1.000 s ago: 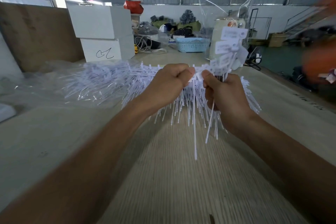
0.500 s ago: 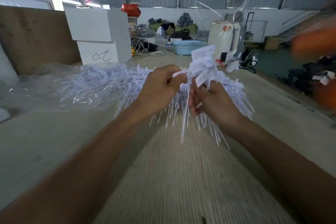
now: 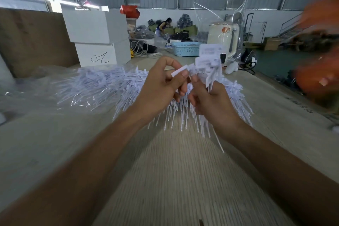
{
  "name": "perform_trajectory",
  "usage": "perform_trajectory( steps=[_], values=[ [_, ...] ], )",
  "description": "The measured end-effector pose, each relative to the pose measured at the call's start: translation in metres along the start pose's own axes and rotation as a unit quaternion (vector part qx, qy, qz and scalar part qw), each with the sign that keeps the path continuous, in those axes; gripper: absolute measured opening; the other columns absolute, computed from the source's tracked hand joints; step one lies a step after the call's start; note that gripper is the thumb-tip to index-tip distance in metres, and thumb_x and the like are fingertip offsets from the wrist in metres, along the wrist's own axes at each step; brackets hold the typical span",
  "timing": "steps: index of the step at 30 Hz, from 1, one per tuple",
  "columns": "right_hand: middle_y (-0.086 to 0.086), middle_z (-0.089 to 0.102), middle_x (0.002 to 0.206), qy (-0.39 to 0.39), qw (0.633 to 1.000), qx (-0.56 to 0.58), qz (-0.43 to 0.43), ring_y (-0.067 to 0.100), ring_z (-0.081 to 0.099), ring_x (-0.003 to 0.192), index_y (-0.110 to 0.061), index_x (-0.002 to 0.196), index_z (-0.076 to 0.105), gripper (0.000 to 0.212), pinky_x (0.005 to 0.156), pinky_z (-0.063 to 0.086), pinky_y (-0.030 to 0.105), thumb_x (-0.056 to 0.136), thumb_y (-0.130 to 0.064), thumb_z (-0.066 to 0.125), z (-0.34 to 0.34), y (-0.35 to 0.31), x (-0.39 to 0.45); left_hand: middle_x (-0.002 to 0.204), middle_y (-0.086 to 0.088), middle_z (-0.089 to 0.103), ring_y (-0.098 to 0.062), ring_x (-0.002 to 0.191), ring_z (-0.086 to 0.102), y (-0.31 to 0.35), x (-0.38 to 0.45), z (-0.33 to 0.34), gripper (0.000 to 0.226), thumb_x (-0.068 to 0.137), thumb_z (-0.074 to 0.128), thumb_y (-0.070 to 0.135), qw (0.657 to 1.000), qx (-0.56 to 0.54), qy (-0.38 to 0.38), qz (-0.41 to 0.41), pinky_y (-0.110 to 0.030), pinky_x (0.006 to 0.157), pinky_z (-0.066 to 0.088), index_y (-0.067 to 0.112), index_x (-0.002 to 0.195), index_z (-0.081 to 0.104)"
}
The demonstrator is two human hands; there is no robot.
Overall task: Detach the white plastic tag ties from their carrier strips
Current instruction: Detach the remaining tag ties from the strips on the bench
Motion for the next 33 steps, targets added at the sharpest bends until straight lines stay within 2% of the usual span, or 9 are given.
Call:
perform_trajectory(
  steps=[6,11,15,18,22,24,27,30,33],
  values=[
    [-0.022,0.052,0.050,0.009,0.995,0.084,-0.044,-0.005,0.051,0.045,-0.022,0.078,0.063,0.023,0.047,0.035,0.005,0.101,-0.022,0.061,0.001,-0.015,-0.003,0.061,-0.005,0.057,-0.014,0.050,0.048,0.005,-0.003,-0.002,0.023,0.105,0.049,0.031,0.997,-0.050,0.060,0.016,-0.022,0.044,0.036,0.012,0.094,0.056],
    [-0.017,0.051,0.050,0.095,0.984,0.151,0.005,0.000,0.038,0.041,-0.018,0.087,0.071,0.007,0.040,0.029,0.018,0.092,-0.014,0.071,-0.009,-0.006,-0.003,0.061,-0.006,0.056,-0.016,0.048,0.043,-0.003,-0.003,-0.004,0.036,0.107,0.039,0.040,0.993,-0.066,0.091,-0.033,-0.024,0.044,0.031,0.010,0.094,0.055],
    [-0.011,0.047,0.046,0.115,0.976,0.185,0.018,0.005,0.034,0.036,-0.003,0.100,0.072,0.011,0.039,0.027,0.017,0.092,-0.007,0.067,-0.017,-0.006,0.000,0.071,-0.001,0.065,-0.013,0.060,0.056,-0.021,-0.006,0.013,0.035,0.106,0.045,0.036,0.992,0.076,-0.038,-0.098,-0.024,0.056,0.041,0.007,0.096,0.062],
    [-0.002,0.038,0.050,0.109,0.967,0.226,0.038,0.011,0.033,0.041,-0.005,0.100,0.073,0.016,0.041,0.032,0.021,0.096,-0.004,0.058,-0.020,-0.006,0.000,0.093,0.003,0.073,-0.010,0.084,0.067,-0.024,-0.017,0.038,0.044,0.102,0.040,0.049,0.979,0.061,-0.162,-0.106,-0.018,0.072,0.051,0.015,0.106,0.067],
    [-0.001,0.025,0.058,0.108,0.948,0.291,0.071,0.011,0.028,0.047,0.000,0.118,0.066,0.027,0.042,0.032,0.022,0.102,-0.005,0.045,-0.024,0.000,0.004,0.101,-0.005,0.074,-0.021,0.096,0.071,-0.032,-0.025,0.059,0.031,0.098,0.049,0.053,0.964,0.067,-0.221,-0.134,-0.043,0.091,0.055,0.025,0.107,0.059],
    [-0.002,0.036,0.059,0.111,0.958,0.257,0.066,0.012,0.042,0.051,-0.003,0.119,0.065,0.028,0.047,0.040,0.025,0.103,-0.009,0.043,-0.027,-0.001,0.005,0.090,-0.001,0.076,-0.021,0.085,0.074,-0.035,-0.029,0.064,0.019,0.100,0.051,0.044,0.959,0.025,-0.236,-0.153,-0.038,0.083,0.059,0.025,0.106,0.055],
    [-0.009,0.056,0.067,0.130,0.991,0.033,0.008,0.009,0.060,0.068,-0.011,0.111,0.069,0.026,0.064,0.052,0.034,0.105,-0.021,0.046,-0.034,-0.008,0.008,0.068,0.002,0.070,-0.012,0.059,0.067,-0.033,-0.033,0.065,0.010,0.103,0.051,0.032,0.959,0.001,-0.233,-0.164,-0.026,0.058,0.054,0.025,0.103,0.056],
    [-0.015,0.067,0.095,0.111,0.993,-0.039,0.002,0.002,0.062,0.097,-0.022,0.110,0.071,0.025,0.090,0.050,0.032,0.105,-0.027,0.047,-0.037,-0.005,0.012,0.076,-0.026,0.064,-0.019,0.062,0.061,-0.031,-0.031,0.066,0.026,0.105,0.048,0.027,0.963,0.042,-0.230,-0.135,-0.028,0.061,0.048,0.014,0.092,0.066],
    [-0.013,0.069,0.105,0.084,0.996,-0.034,0.027,-0.006,0.060,0.098,-0.028,0.103,0.073,0.027,0.092,0.045,0.029,0.105,-0.028,0.046,-0.038,0.002,0.016,0.087,-0.019,0.070,-0.024,0.078,0.065,-0.026,-0.033,0.071,0.022,0.104,0.050,0.019,0.961,0.037,-0.246,-0.119,-0.034,0.076,0.051,0.005,0.094,0.064]
  ],
)
Point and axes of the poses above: each hand's wrist, its own x-axis towards the middle knuckle, its own z-axis out of the palm, y = z × x, the point moved 6 cm from there along x, towards the middle knuckle
